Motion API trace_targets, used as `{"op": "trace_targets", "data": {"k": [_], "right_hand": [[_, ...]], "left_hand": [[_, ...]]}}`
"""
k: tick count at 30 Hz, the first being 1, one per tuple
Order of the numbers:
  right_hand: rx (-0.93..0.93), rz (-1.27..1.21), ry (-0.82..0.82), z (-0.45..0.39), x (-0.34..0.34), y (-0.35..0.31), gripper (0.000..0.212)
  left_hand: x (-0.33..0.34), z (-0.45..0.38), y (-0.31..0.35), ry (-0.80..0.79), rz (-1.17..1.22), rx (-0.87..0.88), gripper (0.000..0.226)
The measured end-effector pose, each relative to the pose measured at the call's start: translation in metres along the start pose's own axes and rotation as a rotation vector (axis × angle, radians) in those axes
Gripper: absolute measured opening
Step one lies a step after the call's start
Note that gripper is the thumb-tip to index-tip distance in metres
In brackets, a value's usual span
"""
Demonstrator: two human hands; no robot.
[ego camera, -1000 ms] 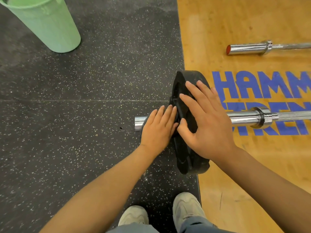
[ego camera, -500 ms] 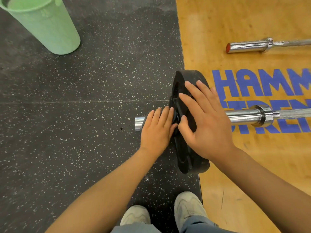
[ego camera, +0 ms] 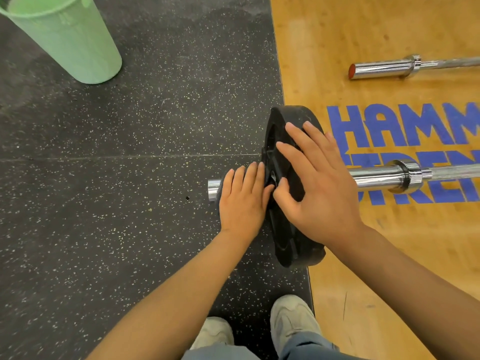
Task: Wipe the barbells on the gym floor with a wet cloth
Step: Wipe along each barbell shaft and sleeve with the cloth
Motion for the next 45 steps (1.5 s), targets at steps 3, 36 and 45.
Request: {"op": "trace_targets", "data": {"k": [3, 36, 45], "right_hand": [[-0.016, -0.011, 0.002, 0.002, 0.000, -0.002, 0.048], [-0.017, 0.004, -0.005, 0.006, -0.001, -0.003, 0.048], [-0.003, 0.008, 0.009, 0.003, 0.000, -0.002, 0.046]], "left_hand": [[0.001, 0.009, -0.018, 0.040, -0.043, -0.008, 0.055], [0.009, 0.017, -0.026, -0.063, -0.068, 0.118, 0.055], [0.001, 0.005, 0.005, -0.081, -0.087, 0.077, 0.057]]}}
Point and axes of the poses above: each hand's wrist, its own z-axis away from the middle knuckle, its own x-axis out of the palm, y = z × x, the point moved 4 cm from there along -z, towards the middle knuckle, and after that the axes turned 13 degrees about -z, right-handed, at the moved point
